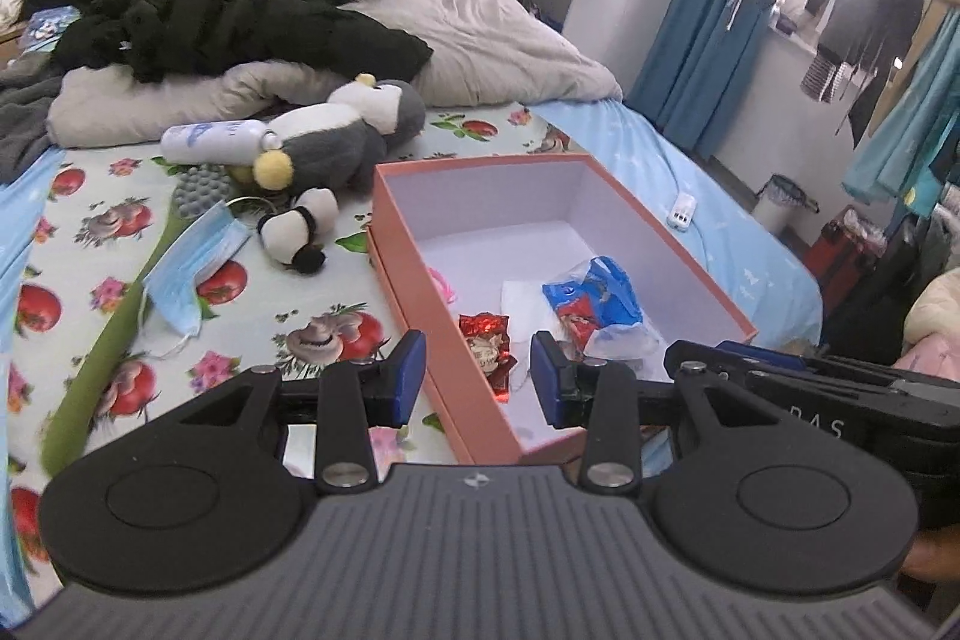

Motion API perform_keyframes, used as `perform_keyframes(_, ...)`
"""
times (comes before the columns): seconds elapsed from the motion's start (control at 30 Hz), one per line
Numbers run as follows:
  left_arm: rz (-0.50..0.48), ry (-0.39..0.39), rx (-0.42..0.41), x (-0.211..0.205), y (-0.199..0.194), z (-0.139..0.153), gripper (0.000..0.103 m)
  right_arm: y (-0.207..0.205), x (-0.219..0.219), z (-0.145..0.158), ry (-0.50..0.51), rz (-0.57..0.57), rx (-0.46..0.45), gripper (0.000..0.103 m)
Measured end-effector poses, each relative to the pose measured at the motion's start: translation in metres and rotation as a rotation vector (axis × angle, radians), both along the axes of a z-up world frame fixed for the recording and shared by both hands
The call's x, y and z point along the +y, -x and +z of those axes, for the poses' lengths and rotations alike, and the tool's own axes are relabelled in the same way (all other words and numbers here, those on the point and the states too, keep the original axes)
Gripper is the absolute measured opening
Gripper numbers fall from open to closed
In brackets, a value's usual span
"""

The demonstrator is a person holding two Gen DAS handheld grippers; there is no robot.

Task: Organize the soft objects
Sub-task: 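Open both tools to drop the snack bag and tissue pack into the box, then withdraw both tools from the box toward the panda plush and face mask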

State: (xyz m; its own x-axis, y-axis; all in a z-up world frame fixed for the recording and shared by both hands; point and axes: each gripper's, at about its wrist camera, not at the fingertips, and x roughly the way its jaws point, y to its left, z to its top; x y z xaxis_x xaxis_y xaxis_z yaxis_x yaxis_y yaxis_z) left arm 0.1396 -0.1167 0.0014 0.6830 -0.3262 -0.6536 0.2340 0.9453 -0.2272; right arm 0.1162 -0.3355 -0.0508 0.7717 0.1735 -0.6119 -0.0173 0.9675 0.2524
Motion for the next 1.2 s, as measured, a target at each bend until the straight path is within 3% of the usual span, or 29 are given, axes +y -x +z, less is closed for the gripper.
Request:
perform_keyframes(0.27,0.064,-0.001,-0.043,0.042,0.057,0.015,0.044,0.044,0.030,0.017,0.001,0.048,-0.047,0.040)
perform_keyframes(0.67,0.190,0.033,-0.015,0.102,0.121,0.003,0.045,0.087,0.074,0.012,-0.020,0.173,-0.070,0.040)
perform_keyframes(0.7,0.200,0.032,-0.008,0.106,0.123,0.003,0.048,0.087,0.077,0.011,-0.020,0.184,-0.066,0.040)
perform_keyframes(0.77,0.220,0.031,-0.006,0.112,0.126,0.004,0.067,0.085,0.086,0.010,-0.011,0.204,-0.064,0.040)
perform_keyframes(0.9,0.239,0.037,-0.016,0.121,0.123,0.018,0.076,0.076,0.097,0.012,-0.004,0.226,-0.066,0.040)
perform_keyframes(0.97,0.238,0.043,-0.014,0.126,0.118,0.028,0.090,0.072,0.100,0.015,-0.007,0.233,-0.072,0.040)
perform_keyframes(1.2,0.232,0.008,0.000,0.139,0.097,0.070,0.101,0.048,0.105,0.027,0.027,0.247,-0.087,0.040)
